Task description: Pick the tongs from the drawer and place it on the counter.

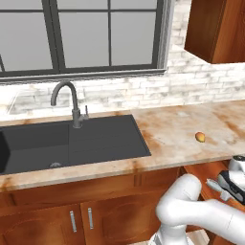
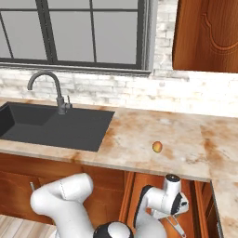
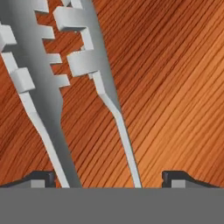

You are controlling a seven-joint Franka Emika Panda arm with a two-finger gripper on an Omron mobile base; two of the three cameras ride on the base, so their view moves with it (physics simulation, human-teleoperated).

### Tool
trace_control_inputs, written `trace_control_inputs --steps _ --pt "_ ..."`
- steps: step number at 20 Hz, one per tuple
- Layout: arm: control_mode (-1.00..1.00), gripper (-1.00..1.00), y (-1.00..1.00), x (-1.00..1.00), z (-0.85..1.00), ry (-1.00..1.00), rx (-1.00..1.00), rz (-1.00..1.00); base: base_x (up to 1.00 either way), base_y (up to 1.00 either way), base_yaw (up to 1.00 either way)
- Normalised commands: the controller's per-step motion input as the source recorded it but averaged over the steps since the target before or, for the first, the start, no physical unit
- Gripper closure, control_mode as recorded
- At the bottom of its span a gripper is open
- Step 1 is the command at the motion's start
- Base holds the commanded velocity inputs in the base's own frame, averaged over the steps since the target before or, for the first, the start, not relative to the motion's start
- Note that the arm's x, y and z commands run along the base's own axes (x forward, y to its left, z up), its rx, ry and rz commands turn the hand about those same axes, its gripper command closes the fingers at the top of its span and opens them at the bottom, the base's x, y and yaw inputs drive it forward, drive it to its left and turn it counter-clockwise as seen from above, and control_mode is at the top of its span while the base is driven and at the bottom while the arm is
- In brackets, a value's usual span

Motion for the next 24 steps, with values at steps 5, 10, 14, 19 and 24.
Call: trace_control_inputs --steps 5,10,14,19,24 --pt "-1.0 1.0 -0.41 -1.0 -0.5 0.0 0.15 0.17 0.0 0.0 0.0" --pt "-1.0 1.0 0.02 -0.87 0.66 -0.23 0.12 0.19 0.0 0.0 0.0" --pt "-1.0 1.0 0.83 -0.1 1.0 -0.25 0.0 0.16 0.0 0.0 0.0" --pt "-1.0 1.0 0.61 0.02 1.0 -0.25 0.0 0.11 0.0 0.0 0.0" --pt "-1.0 1.0 0.18 0.03 1.0 -0.4 0.0 0.0 0.0 0.0 0.0"
